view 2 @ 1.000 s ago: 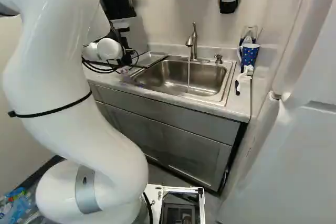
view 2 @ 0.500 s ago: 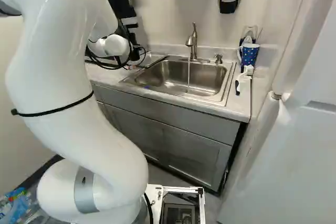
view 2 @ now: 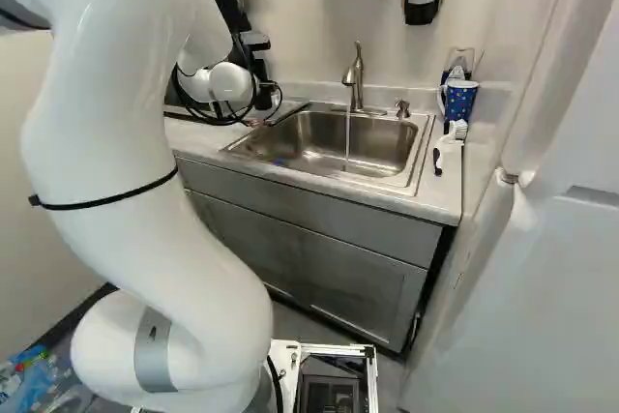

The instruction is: Rinse the cup and place it in the tray

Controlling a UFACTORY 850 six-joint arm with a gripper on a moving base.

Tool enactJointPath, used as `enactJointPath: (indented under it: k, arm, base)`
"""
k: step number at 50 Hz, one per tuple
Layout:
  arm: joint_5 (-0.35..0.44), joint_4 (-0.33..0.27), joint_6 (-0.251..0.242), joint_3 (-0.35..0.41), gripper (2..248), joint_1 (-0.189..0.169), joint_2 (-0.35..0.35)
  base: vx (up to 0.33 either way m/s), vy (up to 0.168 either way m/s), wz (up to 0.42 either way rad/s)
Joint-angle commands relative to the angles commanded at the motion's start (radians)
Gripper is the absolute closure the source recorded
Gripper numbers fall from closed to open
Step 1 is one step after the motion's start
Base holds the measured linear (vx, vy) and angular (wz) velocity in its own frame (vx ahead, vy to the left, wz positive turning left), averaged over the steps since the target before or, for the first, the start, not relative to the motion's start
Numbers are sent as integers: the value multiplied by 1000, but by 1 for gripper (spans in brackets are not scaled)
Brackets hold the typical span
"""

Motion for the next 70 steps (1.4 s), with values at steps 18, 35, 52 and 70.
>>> enactJointPath:
  k: [18, 35, 52, 70]
  arm:
    - [0, 0, 0, -14, 125, -50, -13]
    - [-13, 0, 0, -16, 125, -96, -15]
    - [-74, 0, 0, -14, 125, -143, -13]
    - [-150, 0, 0, -16, 125, -192, -15]
  base:
    - [0, 0, 0]
    - [0, 0, 0]
    - [0, 0, 0]
    - [0, 0, 0]
